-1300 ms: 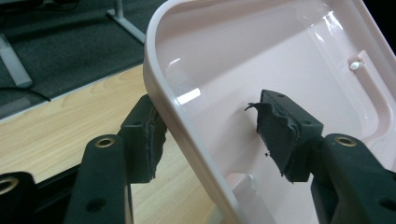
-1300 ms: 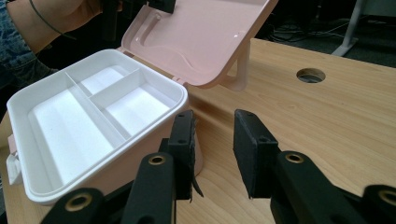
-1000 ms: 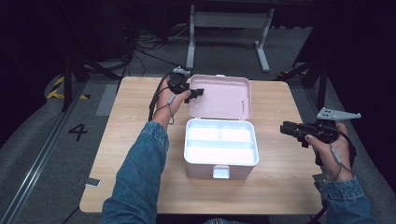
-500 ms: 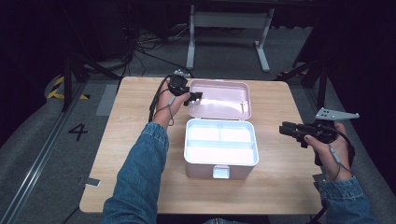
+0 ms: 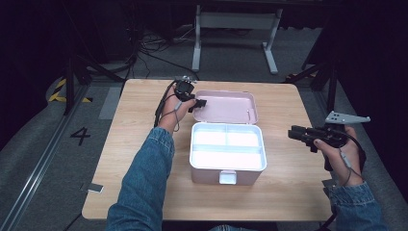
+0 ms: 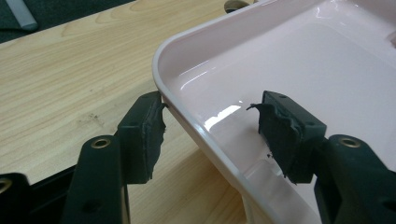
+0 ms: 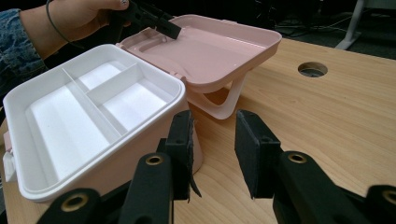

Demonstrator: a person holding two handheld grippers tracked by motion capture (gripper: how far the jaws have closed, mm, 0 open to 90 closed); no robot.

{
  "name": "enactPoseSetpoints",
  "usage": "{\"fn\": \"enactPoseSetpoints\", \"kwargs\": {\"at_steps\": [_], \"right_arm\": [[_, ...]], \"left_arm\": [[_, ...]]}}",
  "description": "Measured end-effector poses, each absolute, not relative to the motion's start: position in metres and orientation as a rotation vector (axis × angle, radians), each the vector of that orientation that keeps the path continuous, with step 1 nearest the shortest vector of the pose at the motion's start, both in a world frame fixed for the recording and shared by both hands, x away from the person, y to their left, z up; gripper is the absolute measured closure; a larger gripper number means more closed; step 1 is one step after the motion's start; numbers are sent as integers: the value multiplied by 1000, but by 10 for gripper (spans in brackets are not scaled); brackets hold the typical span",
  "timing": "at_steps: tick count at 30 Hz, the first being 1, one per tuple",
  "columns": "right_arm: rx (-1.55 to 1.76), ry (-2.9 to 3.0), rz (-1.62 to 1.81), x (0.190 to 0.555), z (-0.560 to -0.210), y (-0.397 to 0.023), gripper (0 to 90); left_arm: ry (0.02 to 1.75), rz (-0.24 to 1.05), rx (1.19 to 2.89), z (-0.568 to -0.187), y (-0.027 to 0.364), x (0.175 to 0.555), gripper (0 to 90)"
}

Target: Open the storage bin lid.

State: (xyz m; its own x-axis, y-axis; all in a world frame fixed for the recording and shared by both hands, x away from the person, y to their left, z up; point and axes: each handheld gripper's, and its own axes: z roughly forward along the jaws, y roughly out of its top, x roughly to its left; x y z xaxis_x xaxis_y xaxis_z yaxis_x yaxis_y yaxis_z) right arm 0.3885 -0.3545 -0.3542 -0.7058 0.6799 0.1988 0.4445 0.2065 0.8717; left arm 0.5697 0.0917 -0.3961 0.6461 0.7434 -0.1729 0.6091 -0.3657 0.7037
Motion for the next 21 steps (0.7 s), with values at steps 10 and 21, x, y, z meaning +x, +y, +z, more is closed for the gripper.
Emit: {"fn": "enactPoseSetpoints", "kwargs": {"at_steps": [10,21], "right_arm": [[1072,2252,1505,389,-355,-355,677],[1077,2255,1495,389,-355,-355,676]], "left_arm": [[1063,295,2009,-381,101,563,311],[942,336,1981,-336,117,532,292]]}}
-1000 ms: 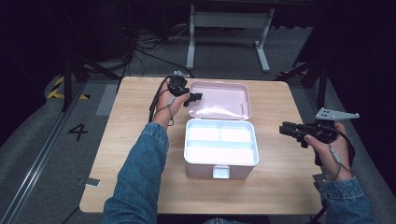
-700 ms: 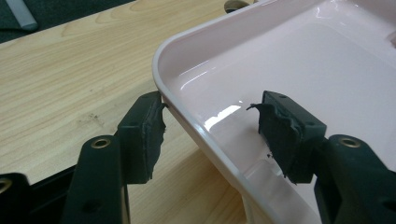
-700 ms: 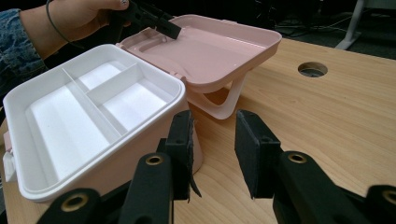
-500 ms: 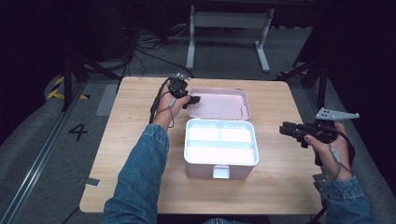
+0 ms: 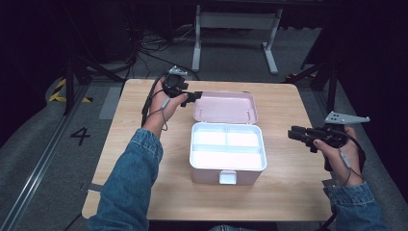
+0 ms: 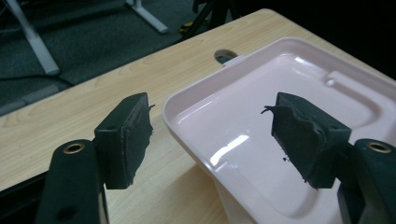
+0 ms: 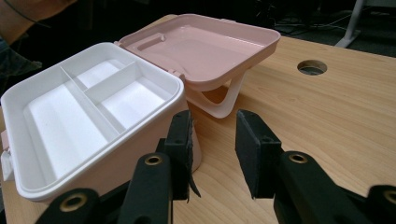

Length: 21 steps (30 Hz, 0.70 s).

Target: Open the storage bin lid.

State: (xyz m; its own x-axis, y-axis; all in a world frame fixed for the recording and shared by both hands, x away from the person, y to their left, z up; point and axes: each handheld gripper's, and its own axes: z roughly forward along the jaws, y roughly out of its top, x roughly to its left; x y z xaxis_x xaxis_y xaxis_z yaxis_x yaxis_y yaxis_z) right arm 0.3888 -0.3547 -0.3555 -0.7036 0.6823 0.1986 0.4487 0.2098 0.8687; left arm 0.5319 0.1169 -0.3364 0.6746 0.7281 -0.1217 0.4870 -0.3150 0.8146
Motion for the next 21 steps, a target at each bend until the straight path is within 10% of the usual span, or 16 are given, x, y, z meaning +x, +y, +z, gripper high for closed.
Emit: {"fn": "enactPoseSetpoints", "kwargs": {"at_steps": [21], "right_arm": [[1080,2270,1485,387,-357,-351,668]], "left_arm": [[788,344,1992,-306,166,437,267]]}}
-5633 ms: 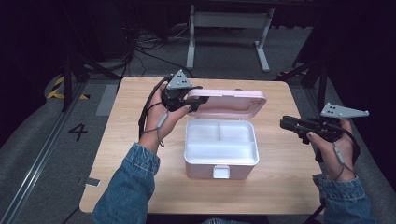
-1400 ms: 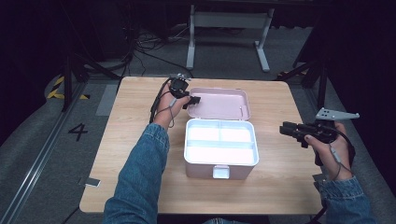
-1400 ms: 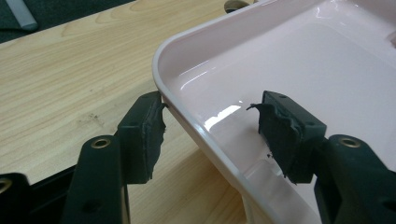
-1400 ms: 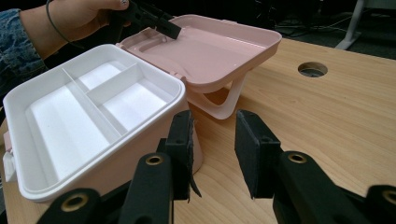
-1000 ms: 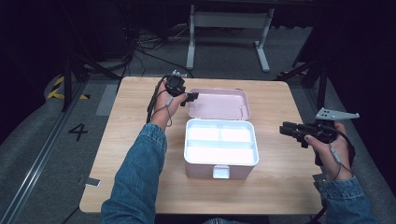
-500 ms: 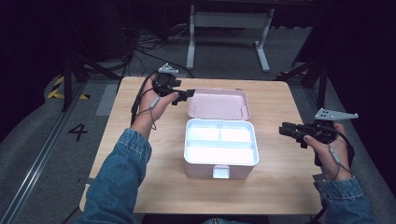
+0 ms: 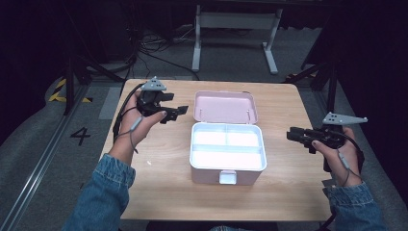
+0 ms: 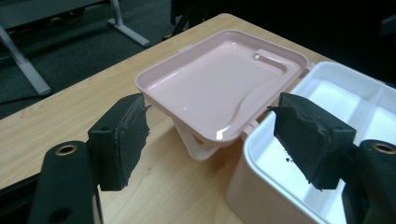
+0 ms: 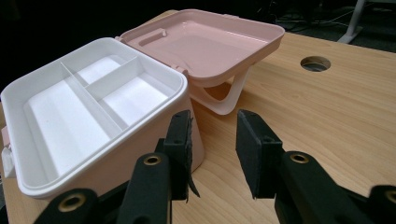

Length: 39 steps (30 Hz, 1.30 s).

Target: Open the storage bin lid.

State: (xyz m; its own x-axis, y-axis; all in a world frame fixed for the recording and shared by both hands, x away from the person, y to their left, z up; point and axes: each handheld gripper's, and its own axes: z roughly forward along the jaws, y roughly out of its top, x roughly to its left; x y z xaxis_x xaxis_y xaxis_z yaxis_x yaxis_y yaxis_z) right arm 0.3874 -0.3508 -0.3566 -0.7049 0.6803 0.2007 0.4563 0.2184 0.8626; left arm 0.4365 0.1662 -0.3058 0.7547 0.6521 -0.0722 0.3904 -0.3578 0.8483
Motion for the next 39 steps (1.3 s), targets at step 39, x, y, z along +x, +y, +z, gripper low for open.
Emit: {"fn": "enactPoseSetpoints", "kwargs": {"at_steps": [39], "right_arm": [[1131,2297,1395,392,-376,-354,618]], "left_arm": [[1163,392,1986,-390,217,398,265]]}}
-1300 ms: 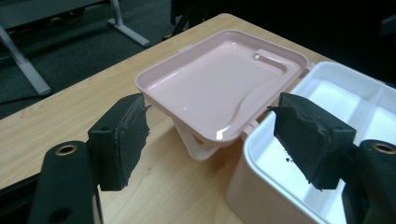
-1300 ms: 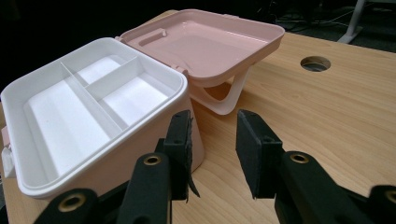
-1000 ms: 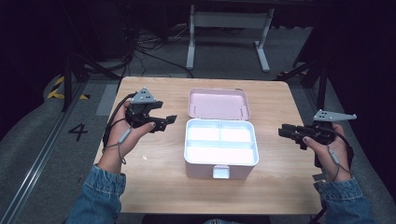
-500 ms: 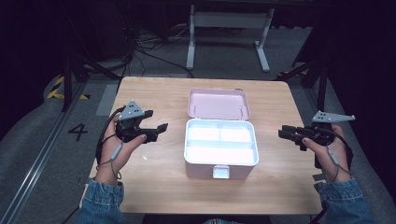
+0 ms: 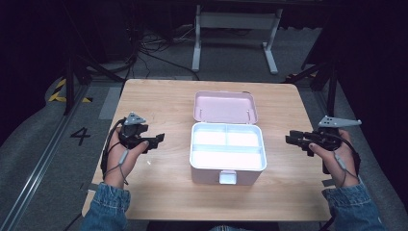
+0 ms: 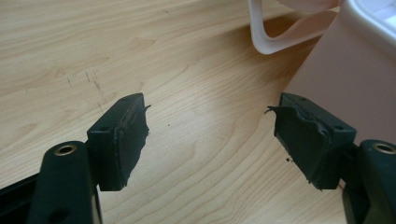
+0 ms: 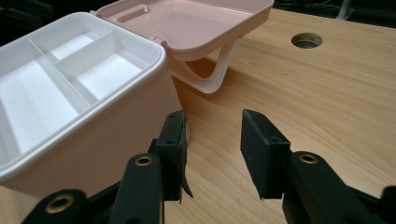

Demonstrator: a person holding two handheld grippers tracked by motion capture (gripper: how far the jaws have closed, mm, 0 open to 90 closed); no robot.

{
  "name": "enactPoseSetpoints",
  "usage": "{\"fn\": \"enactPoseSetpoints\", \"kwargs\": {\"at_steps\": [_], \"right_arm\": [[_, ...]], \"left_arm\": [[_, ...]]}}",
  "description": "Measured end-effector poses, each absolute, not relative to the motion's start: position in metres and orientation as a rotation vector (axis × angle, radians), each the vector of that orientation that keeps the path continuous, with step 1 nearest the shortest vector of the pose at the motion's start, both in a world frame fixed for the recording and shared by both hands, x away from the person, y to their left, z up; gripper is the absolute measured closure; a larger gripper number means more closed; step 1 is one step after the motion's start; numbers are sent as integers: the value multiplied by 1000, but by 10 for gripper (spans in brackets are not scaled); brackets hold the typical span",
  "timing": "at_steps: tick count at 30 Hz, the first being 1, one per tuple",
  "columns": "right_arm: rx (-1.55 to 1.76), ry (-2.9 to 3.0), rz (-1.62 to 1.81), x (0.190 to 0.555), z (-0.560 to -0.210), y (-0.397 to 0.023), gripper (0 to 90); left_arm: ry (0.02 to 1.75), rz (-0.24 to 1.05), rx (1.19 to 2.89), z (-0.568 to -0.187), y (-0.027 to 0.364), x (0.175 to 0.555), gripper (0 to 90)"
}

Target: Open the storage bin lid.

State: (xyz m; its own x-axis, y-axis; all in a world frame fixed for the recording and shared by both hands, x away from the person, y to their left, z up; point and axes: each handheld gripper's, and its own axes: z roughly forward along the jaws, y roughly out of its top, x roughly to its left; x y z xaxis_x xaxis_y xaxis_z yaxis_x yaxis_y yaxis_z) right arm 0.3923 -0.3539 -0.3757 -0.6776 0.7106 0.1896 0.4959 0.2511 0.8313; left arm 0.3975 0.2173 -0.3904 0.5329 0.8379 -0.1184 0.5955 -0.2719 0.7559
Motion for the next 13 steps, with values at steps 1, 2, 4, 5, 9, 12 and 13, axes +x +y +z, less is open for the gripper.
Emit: {"fn": "enactPoseSetpoints", "kwargs": {"at_steps": [1,2,4,5,9,12,13], "right_arm": [[1135,2296,1391,393,-377,-354,618],[1139,2297,1388,393,-377,-354,617],[1141,2300,1379,394,-379,-354,614],[1143,2300,1379,395,-379,-354,613],[1143,2298,1378,395,-380,-354,604],[1150,2288,1386,395,-379,-354,588],[1152,2286,1387,395,-379,-354,584]], "left_arm": [[1172,385,1982,-391,217,398,265],[1168,383,1991,-392,218,398,264],[1167,373,1994,-393,218,398,262],[1162,373,1996,-394,218,399,262],[1150,369,2005,-394,218,398,261],[1147,359,2001,-393,217,397,261],[1147,357,1999,-393,218,397,261]]}}
